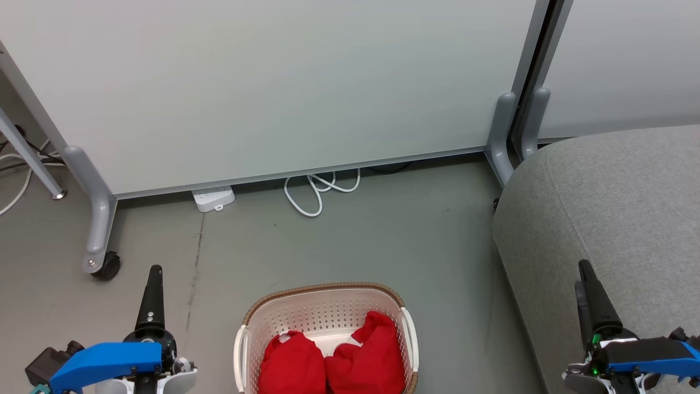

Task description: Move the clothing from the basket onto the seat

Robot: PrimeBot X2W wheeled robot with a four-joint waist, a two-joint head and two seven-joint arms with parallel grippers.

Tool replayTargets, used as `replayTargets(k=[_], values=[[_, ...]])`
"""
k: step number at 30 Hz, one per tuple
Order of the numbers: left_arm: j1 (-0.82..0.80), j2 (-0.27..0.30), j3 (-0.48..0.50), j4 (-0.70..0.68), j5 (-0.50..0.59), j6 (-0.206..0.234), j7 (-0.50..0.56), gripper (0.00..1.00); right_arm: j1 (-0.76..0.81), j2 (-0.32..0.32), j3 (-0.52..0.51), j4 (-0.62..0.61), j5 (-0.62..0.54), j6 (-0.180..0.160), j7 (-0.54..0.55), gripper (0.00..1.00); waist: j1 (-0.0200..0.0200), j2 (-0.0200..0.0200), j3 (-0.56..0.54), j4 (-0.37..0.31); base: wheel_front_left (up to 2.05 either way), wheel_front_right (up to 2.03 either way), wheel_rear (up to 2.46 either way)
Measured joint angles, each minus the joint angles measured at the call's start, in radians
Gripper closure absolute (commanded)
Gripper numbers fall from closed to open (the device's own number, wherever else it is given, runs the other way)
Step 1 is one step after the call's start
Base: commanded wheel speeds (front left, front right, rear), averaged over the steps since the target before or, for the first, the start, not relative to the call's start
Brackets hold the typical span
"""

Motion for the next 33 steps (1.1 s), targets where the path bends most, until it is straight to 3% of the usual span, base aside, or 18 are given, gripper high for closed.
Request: replayTargets(k=[33], values=[[-0.011,0.005,-0.116,-0.056,0.662,0.075,-0.118,0.0,-0.006,-0.001,0.088,-0.062,-0.632,0.0,-0.119,0.0,0.0,0.0,0.006,0.009,0.0,0.0,0.0]])
